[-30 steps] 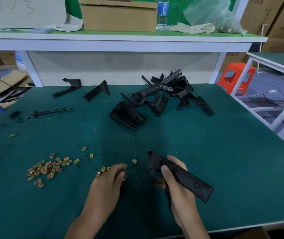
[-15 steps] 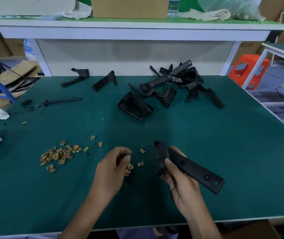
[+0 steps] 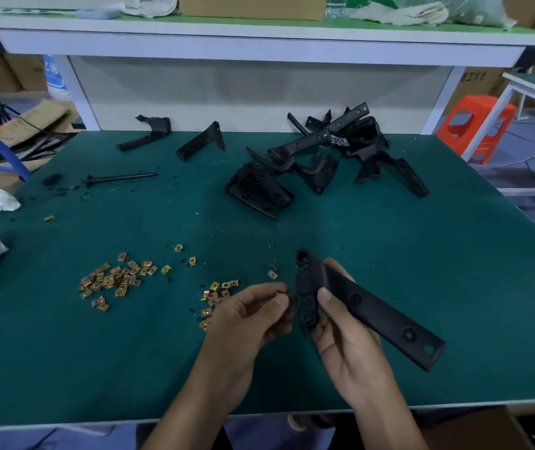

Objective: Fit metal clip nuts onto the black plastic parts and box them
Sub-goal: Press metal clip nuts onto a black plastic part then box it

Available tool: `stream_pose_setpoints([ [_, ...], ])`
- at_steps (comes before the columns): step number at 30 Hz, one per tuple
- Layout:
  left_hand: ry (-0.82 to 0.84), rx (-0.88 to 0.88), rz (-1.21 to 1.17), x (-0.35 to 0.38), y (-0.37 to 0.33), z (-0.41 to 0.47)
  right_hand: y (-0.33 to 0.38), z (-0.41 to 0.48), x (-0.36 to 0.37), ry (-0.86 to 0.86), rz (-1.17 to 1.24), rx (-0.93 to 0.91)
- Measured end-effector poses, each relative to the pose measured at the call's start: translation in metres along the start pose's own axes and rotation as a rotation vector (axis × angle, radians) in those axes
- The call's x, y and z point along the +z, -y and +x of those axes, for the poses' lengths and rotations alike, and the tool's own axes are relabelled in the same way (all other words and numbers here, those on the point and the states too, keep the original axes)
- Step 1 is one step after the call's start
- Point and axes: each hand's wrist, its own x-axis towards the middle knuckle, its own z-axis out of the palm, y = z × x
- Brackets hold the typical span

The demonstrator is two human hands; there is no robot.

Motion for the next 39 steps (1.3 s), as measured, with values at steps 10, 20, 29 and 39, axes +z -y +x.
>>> stream_pose_setpoints([
  [10,0.062,-0.133,-0.12,0.01,-0.007,-0.013,0.008,-0.007,0.007,0.056,-0.057,-0.075],
  [20,0.223,-0.265,-0.033,0.004,-0.009,-0.019,0.011,-0.011,-0.002,0.065,-0.096,-0.034],
  [29,0.317,-0.34,0.159,-0.005,-0.008,-0.021,0.005,-0.022,-0.007,0.061,-0.101,0.026],
  [39,0.229,-0.218,0.157,0.009,0.014,-0.022,0.015,-0.027,-0.01,-0.034,-0.127,-0.092],
])
